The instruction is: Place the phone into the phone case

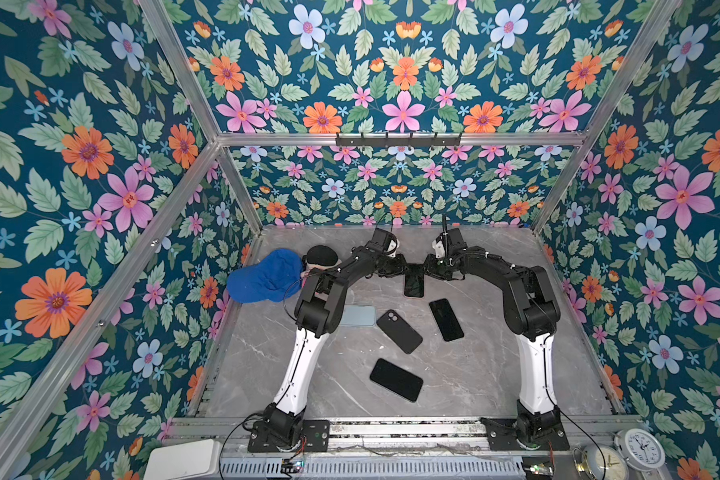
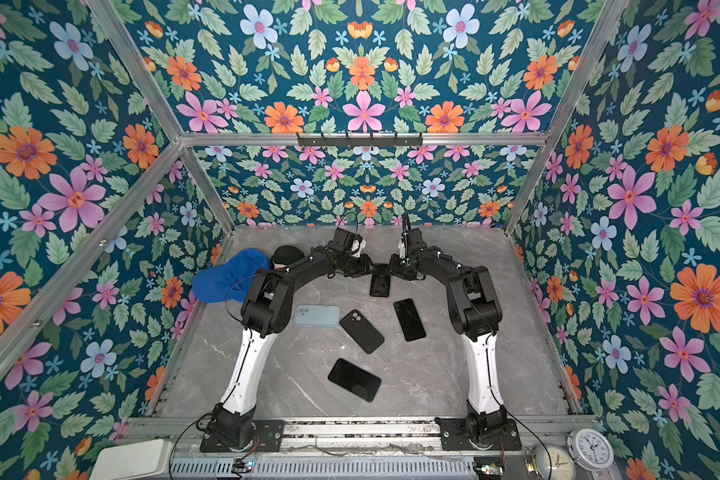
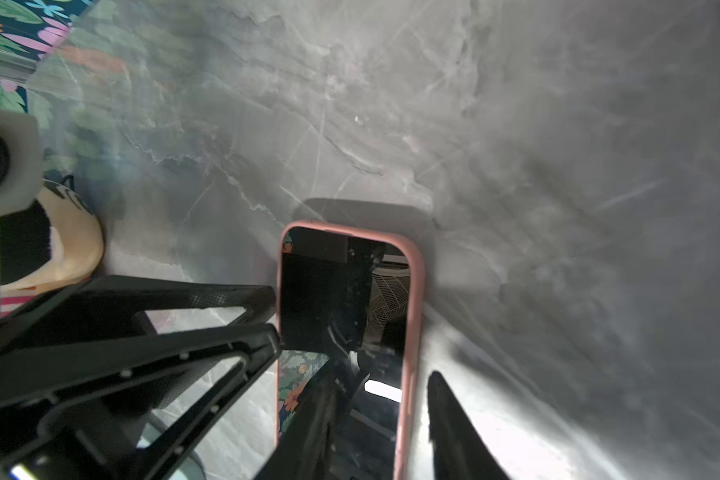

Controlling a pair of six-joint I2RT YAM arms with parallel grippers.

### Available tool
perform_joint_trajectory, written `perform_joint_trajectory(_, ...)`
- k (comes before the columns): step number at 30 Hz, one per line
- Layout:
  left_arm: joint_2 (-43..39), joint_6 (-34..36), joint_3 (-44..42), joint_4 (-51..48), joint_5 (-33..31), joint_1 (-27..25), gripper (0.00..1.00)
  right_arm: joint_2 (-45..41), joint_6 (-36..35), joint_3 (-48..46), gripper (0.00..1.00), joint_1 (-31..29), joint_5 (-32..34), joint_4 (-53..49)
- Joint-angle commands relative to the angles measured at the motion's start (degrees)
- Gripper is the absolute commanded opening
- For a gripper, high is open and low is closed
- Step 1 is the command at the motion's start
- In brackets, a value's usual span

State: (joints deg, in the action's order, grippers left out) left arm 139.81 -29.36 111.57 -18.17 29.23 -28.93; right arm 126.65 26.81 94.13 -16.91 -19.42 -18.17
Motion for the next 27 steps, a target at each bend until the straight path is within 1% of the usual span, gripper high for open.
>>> perform_joint_trajectory(1, 0.9, 2.3, 2.2, -5.2, -2.6, -0.2, 0.36, 0.7, 0.6, 0.6, 0.38, 0.0, -1.0, -0.2)
perform_joint_trajectory(7, 2.0, 2.7, 3.7, -6.2, -3.1, -1.1, 0.30, 1.6, 1.0, 0.6, 0.38, 0.0, -1.9, 0.5)
perform_joint_trajectory(13, 2.6, 2.7, 3.8, -5.7, -2.6, -2.0, 0.26, 1.7, 1.2, 0.2, 0.35, 0.0, -2.6, 1.3)
perform_joint_trajectory(27, 1.5, 3.5, 2.7, -5.8, -3.4, -2.9, 0.17, 2.2, 1.9, 0.1, 0.22, -0.3, -3.9, 2.1)
